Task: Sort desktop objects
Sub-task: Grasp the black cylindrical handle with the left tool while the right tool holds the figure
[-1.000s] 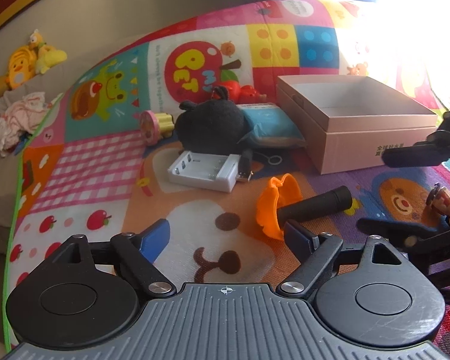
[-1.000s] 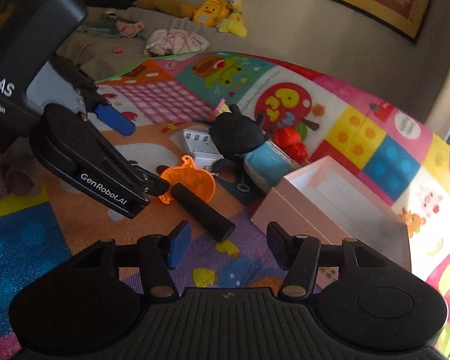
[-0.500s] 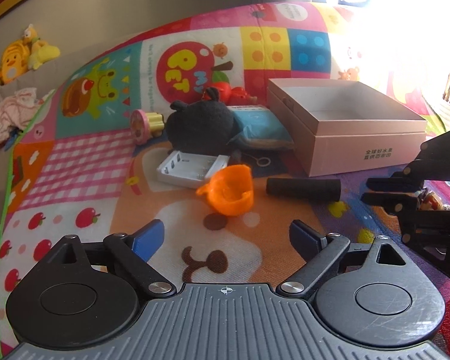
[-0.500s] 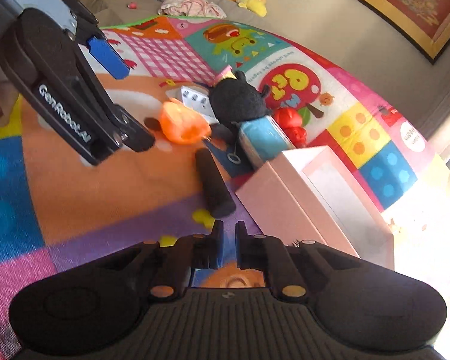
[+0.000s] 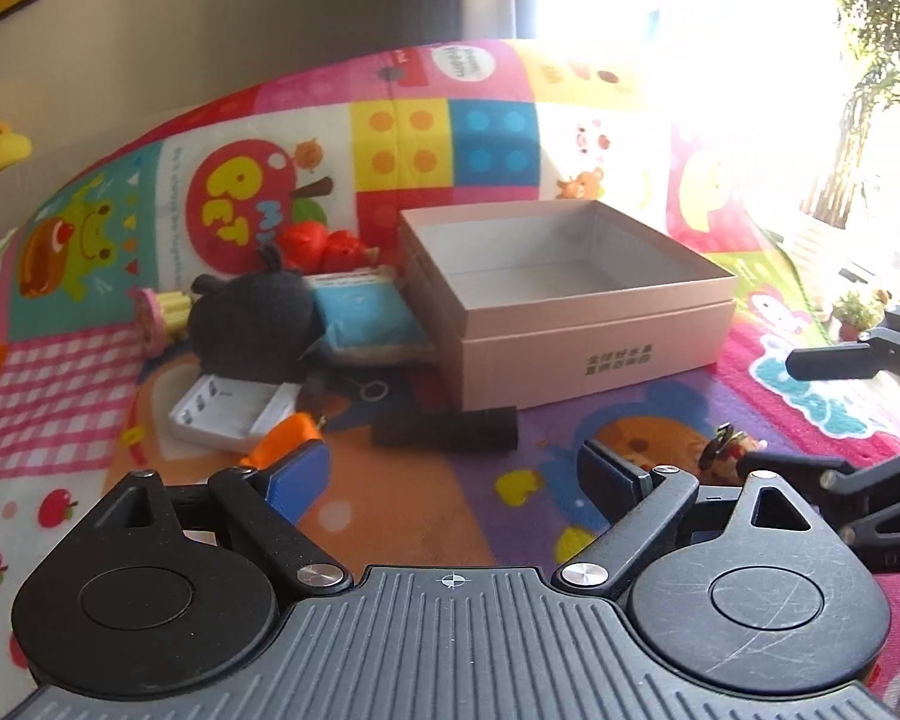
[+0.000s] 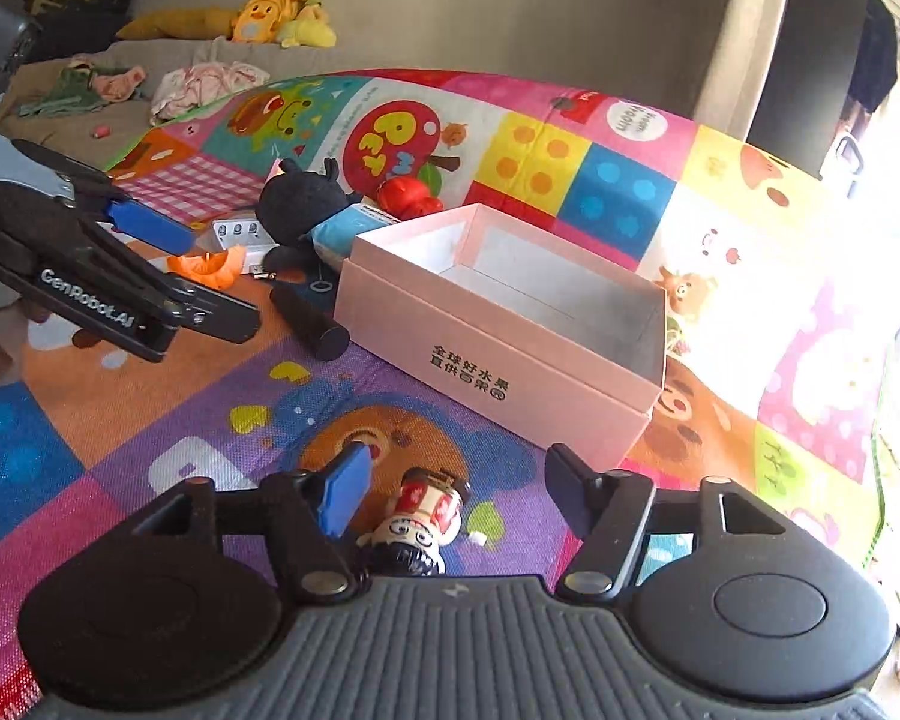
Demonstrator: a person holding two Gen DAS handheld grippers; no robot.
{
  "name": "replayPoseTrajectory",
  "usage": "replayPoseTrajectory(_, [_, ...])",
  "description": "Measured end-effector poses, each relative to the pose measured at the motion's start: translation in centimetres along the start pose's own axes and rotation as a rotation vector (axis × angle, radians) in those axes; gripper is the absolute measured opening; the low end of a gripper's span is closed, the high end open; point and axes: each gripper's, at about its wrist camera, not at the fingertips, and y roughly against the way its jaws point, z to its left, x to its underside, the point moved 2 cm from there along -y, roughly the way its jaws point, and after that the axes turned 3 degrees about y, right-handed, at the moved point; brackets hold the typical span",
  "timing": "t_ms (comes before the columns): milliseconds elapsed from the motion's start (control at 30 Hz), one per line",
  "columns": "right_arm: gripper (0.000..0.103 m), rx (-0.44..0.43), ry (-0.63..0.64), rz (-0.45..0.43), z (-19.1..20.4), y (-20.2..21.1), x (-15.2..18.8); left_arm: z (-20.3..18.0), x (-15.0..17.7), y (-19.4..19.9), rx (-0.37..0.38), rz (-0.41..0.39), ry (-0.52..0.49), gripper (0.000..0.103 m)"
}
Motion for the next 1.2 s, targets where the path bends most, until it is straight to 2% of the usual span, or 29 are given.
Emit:
replayPoseTrajectory(67, [0.078,-0.007,-0.032,0.012,0.0,0.0,0.5,-0.3,-0.4,-1.6,0.02,0.012,0.015,0.095])
replayPoseTrajectory(167, [0.084,-0.023,-0.083,0.023,0.1,-0.1,1.0,0.1,-0.8,-4.1,0.009,0.048,0.058,0.095])
replayPoseTrajectory(433, [0.089,-0.049,-0.13,0.036,0.5,-0.6,1.9,0.6,-1.2,-7.6,-0.02,0.119,0.053,0.096])
replayPoseTrajectory(533, [0.09,-0.051,-0.132,0.03,0.5,-0.5,1.9,0.4,-1.0,-8.1,-0.047,0.142,0.058,0.086])
replayPoseTrajectory(600, [0.09,-0.052,-0.133,0.033,0.5,-0.5,1.9,0.2,-1.0,-7.9,-0.062,0.131,0.045,0.081])
replayPoseTrajectory(800, [0.09,-0.051,-0.137,0.042,0.6,-0.6,1.9,-0.6,0.3,-5.3,-0.078,0.133,0.032,0.081])
replayPoseTrajectory(1067, [0.09,-0.044,-0.13,0.067,0.8,-0.9,1.9,-1.0,3.4,-0.4,-0.027,0.137,0.064,0.081])
replayPoseTrajectory(1200, [0.09,0.013,-0.087,0.091,0.3,-1.1,2.2,-0.9,4.1,0.7,-0.03,0.131,0.063,0.081])
